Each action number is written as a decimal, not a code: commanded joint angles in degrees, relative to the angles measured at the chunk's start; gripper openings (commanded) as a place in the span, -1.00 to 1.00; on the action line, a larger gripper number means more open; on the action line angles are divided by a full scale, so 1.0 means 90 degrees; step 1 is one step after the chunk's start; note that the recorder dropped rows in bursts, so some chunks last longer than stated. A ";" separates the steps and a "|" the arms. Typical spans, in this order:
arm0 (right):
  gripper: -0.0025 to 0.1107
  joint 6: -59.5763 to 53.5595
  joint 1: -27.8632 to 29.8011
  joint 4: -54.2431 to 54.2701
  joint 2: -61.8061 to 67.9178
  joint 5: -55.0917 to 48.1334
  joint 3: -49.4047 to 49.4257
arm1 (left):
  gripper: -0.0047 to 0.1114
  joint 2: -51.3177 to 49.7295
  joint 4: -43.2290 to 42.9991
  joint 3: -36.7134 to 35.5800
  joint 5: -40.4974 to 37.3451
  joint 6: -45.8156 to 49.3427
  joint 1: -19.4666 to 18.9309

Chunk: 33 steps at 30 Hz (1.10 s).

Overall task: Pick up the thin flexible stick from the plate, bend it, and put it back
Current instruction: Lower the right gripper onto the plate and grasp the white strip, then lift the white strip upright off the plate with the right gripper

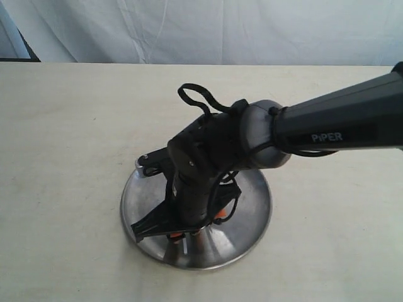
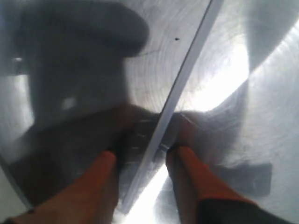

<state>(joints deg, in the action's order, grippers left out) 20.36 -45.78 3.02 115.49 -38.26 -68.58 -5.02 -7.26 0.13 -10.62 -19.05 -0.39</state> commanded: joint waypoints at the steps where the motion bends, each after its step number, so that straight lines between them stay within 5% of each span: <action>1: -0.29 -0.0022 0.0004 -0.0336 0.0309 -0.0252 -0.0321 | -0.92 0.0034 0.0028 -0.0015 0.0015 -0.0002 0.0068; 6: -0.37 -0.0048 0.0004 -0.0873 0.0651 -0.1076 -0.0560 | -0.92 0.0034 0.0028 -0.0015 0.0015 -0.0002 0.0068; 11: -0.96 -0.0300 0.0004 -0.1161 0.0816 -0.1613 -0.0560 | -0.92 0.0034 0.0028 -0.0015 0.0015 -0.0002 0.0068; 33: -0.97 -0.0406 0.0004 -0.1664 -0.1379 -0.1505 -0.0535 | -0.92 0.0034 -0.0005 -0.0015 0.0027 -0.0002 0.0068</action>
<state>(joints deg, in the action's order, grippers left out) 16.87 -45.92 -11.54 105.02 -51.19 -73.61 -5.02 -7.26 0.13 -10.62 -19.05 -0.39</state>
